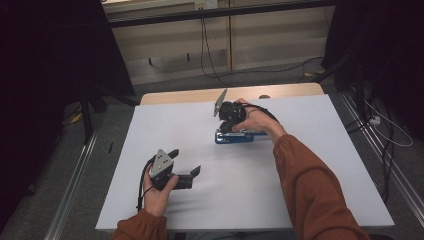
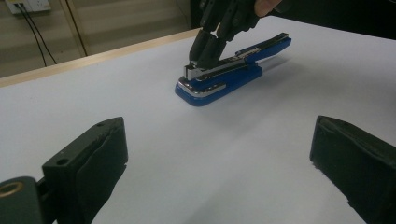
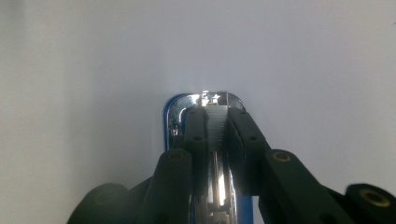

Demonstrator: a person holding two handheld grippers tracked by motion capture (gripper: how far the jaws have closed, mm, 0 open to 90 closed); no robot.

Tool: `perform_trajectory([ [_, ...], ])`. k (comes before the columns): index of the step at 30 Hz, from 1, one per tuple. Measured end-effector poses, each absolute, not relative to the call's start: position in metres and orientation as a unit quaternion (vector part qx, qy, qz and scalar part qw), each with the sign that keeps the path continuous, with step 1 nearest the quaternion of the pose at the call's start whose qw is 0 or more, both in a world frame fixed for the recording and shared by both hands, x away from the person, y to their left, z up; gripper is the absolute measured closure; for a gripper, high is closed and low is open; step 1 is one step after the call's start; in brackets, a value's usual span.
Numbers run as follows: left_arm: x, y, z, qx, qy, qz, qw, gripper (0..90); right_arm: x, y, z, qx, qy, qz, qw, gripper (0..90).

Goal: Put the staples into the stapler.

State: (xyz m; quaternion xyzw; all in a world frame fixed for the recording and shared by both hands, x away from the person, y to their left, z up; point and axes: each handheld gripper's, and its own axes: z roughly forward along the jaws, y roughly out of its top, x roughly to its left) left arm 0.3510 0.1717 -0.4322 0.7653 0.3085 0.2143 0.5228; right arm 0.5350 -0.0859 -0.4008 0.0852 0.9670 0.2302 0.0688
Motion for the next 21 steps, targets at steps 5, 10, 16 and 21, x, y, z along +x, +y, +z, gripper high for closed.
perform_trajectory([
  [5, 0.351, 0.1719, -0.432, 0.766, 0.307, 0.215, 0.522, 4.3, 0.5357, -0.0855, -0.4008, 0.082, 0.967, 0.232, 0.068, 79.1],
  [10, 0.3506, 0.1716, -0.4322, 0.765, 0.309, 0.213, 0.523, 4.3, 0.5355, -0.084, -0.4002, 0.083, 0.968, 0.227, 0.068, 78.6],
  [16, 0.3508, 0.1718, -0.4322, 0.767, 0.308, 0.213, 0.521, 4.3, 0.5357, -0.0848, -0.3998, 0.075, 0.97, 0.223, 0.067, 79.0],
  [21, 0.351, 0.1718, -0.4324, 0.766, 0.31, 0.213, 0.521, 4.3, 0.537, -0.086, -0.3996, 0.067, 0.971, 0.22, 0.065, 79.0],
])
